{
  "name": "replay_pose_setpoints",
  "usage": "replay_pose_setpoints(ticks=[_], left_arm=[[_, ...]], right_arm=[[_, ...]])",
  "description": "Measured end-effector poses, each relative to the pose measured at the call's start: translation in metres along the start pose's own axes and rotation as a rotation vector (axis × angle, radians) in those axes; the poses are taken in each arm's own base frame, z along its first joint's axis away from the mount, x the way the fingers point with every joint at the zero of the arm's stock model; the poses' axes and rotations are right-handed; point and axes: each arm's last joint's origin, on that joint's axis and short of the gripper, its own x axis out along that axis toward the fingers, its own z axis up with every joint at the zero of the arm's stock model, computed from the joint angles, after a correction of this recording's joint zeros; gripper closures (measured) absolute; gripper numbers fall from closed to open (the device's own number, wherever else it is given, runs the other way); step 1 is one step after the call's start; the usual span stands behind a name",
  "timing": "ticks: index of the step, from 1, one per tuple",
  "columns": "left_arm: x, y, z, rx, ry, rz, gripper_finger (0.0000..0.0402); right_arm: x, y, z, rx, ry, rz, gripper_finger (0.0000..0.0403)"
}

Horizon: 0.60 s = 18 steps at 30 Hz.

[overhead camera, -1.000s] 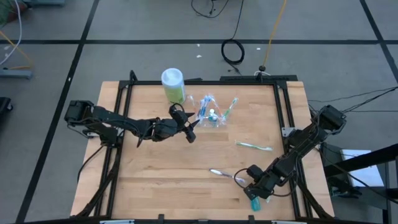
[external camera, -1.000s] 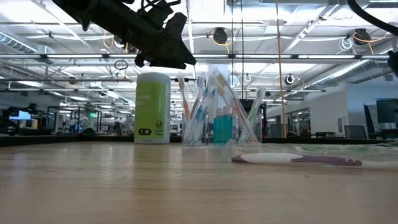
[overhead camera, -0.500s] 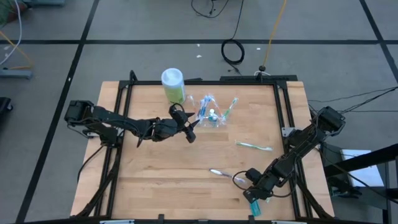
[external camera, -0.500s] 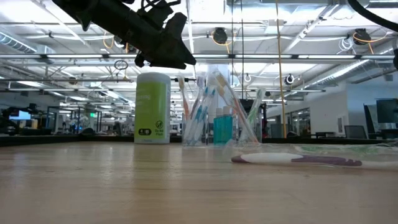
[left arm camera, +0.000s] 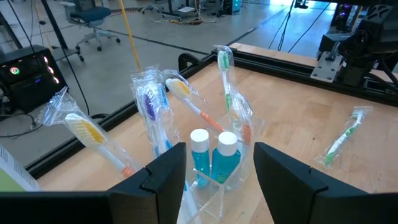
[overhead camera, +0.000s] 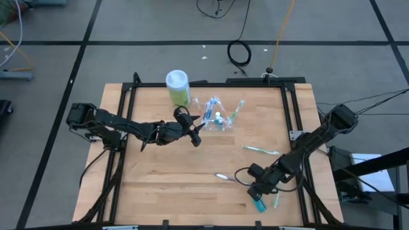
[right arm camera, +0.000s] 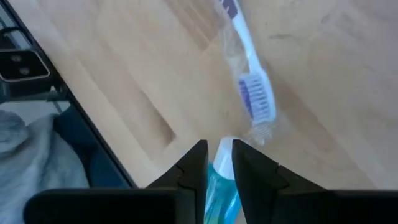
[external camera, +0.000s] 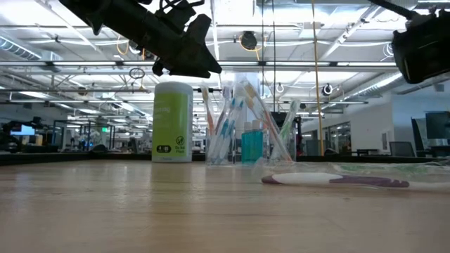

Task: Pick & Place toothbrushing station
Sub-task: Put the blue mouthwash into the transparent organizer

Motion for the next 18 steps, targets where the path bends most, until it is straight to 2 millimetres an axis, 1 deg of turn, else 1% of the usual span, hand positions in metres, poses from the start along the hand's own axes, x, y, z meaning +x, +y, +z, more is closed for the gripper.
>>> replay_pose_setpoints(ticks=[3, 5, 9, 14, 18], left_arm=[[0.0000, 0.0000, 0.0000, 0.000, 0.000, 0.000, 0.0206], [0.0001, 0.0000, -0.0001, 0.000, 0.001, 0.000, 0.0206], [0.0000, 0.0000, -0.0001, 0.000, 0.001, 0.000, 0.0206], [0.0000, 0.0000, -0.0001, 0.000, 0.001, 0.000, 0.0206], [0.0001, 0.0000, -0.0002, 0.001, 0.001, 0.000, 0.0206]], right_arm=[[-0.0002, 0.0007, 0.0010, 0.008, 0.041, 0.011, 0.0340], [-0.0003, 0.0010, 0.0008, 0.008, 0.046, 0.014, 0.0332], [-0.0004, 0.0011, -0.0014, 0.025, 0.099, 0.015, 0.0303], [-0.0001, 0.0013, -0.0026, 0.049, 0.072, 0.013, 0.0260], [0.0053, -0.0002, -0.0052, 0.010, 0.077, -0.010, 0.0231]])
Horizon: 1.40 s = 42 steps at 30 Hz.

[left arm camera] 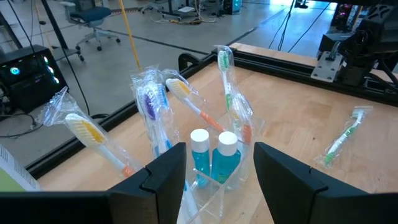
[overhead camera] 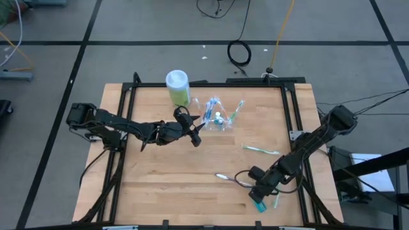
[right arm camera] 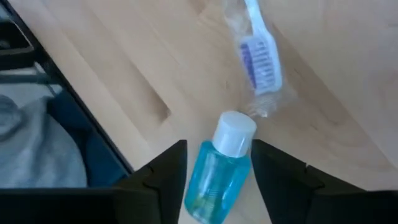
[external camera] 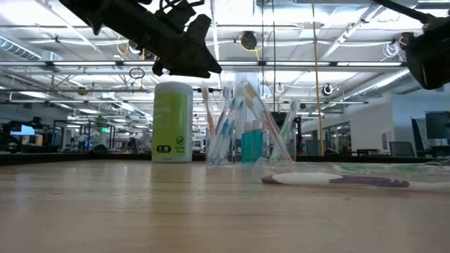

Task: Pick & Place toothbrushing station
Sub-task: Put the blue mouthwash into the transparent organizer

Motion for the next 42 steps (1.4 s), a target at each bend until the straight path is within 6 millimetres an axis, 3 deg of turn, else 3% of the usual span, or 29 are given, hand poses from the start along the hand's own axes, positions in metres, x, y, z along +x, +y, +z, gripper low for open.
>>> replay_pose_setpoints(ticks=[6, 14, 28, 35, 42], left_arm=[[0.000, 0.000, 0.000, 0.002, 0.002, 0.000, 0.0206], [0.000, 0.000, 0.000, 0.002, 0.002, 0.000, 0.0206], [0.000, 0.000, 0.000, 0.001, 0.002, 0.002, 0.0206], [0.000, 0.000, 0.000, 0.001, 0.001, 0.002, 0.0206], [0.000, 0.000, 0.000, 0.000, 0.000, 0.002, 0.0206]], right_arm=[[0.014, -0.005, -0.001, -0.011, 0.005, -0.058, 0.0212], [0.028, -0.010, 0.001, -0.016, -0.020, -0.113, 0.0222], [0.035, -0.013, -0.002, -0.013, 0.011, -0.138, 0.0316], [0.025, -0.009, 0.002, -0.012, -0.024, -0.093, 0.0308], [-0.009, 0.004, 0.009, -0.092, -0.145, 0.044, 0.0312]])
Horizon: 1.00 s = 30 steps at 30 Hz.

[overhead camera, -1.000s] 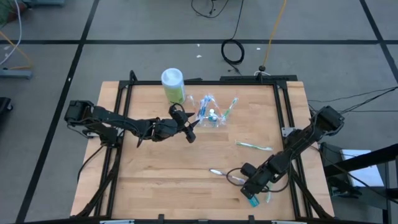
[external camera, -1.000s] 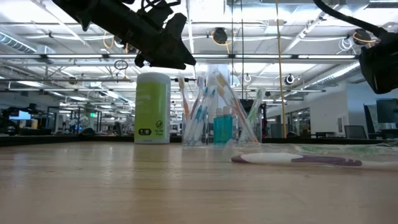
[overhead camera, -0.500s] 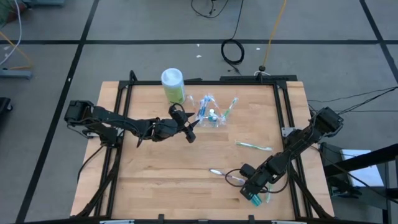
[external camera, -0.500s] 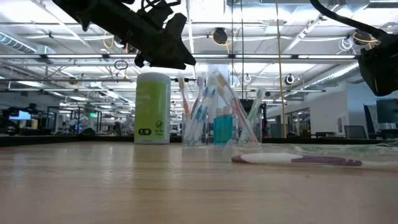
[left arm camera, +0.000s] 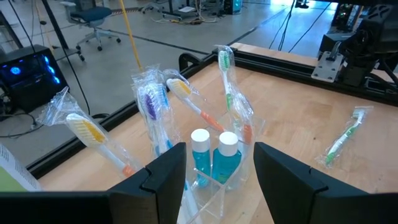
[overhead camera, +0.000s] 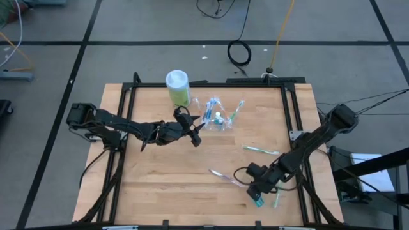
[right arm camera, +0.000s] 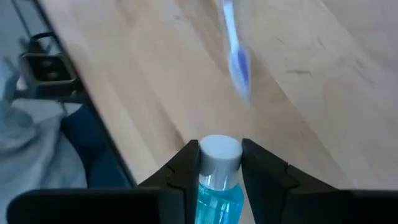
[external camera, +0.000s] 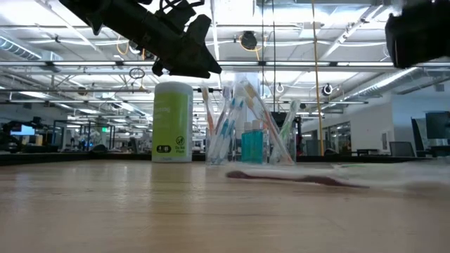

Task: Pick & Place toothbrushing station
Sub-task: Put the blue mouthwash into the transparent organizer

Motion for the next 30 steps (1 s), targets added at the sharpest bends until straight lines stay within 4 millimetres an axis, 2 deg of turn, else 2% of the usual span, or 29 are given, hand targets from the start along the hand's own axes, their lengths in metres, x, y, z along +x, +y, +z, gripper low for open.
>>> replay_pose_setpoints(ticks=[3, 8, 15, 23, 26, 30], left_arm=[[0.000, 0.000, 0.000, 0.000, 0.000, 0.000, 0.0206], [0.000, 0.000, 0.000, 0.000, 0.000, 0.000, 0.0206], [0.000, 0.000, 0.000, 0.001, 0.001, -0.001, 0.0206], [0.000, 0.000, 0.000, 0.001, 0.001, -0.002, 0.0206], [0.000, 0.000, 0.000, 0.001, 0.001, -0.002, 0.0206], [0.000, 0.000, 0.000, 0.001, 0.001, -0.002, 0.0206]], right_arm=[[-0.013, 0.004, 0.005, -0.064, -0.034, 0.056, 0.0312], [-0.036, 0.008, 0.021, -0.190, -0.210, 0.099, 0.0313], [-0.056, 0.004, 0.057, -0.533, -0.517, -0.035, 0.0313], [-0.073, -0.001, 0.124, -0.789, -0.900, -0.287, 0.0313], [-0.077, -0.001, 0.151, -0.821, -1.023, -0.265, 0.0313], [-0.068, -0.009, 0.179, -0.842, -1.081, -0.204, 0.0313]])
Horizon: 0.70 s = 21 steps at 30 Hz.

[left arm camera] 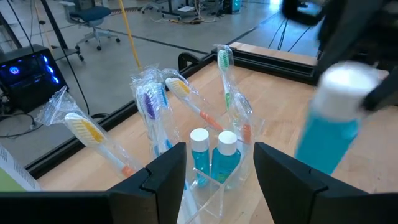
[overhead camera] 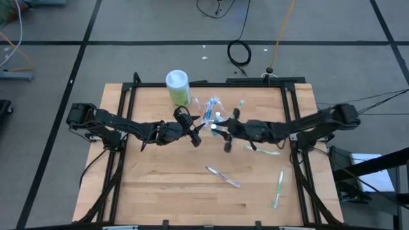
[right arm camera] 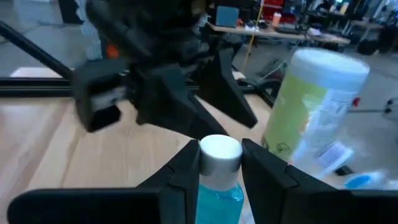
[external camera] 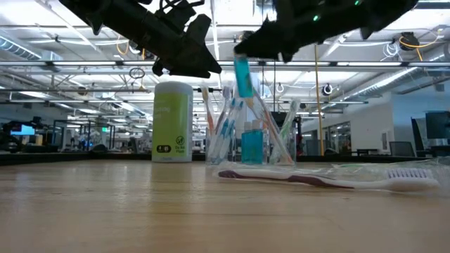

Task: Pick & Place toothbrushing station
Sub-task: Put the blue mouthwash into the transparent organizer

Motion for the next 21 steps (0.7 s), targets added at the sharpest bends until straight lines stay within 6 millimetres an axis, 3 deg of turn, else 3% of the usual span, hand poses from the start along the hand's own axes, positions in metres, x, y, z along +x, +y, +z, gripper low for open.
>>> replay_pose_setpoints(ticks=[5, 9, 21], left_arm=[[0.000, 0.000, 0.000, -0.008, 0.000, 0.000, 0.0206], [0.000, 0.000, 0.000, -0.008, 0.000, 0.000, 0.0206], [0.000, 0.000, 0.000, -0.002, 0.000, 0.000, 0.0206]], right_arm=[[0.023, -0.008, -0.022, -0.002, 0.029, -0.036, 0.0313], [0.033, -0.022, -0.027, -0.025, 0.001, -0.122, 0.0313], [0.045, -0.048, -0.044, 0.022, 0.070, -0.251, 0.0313]])
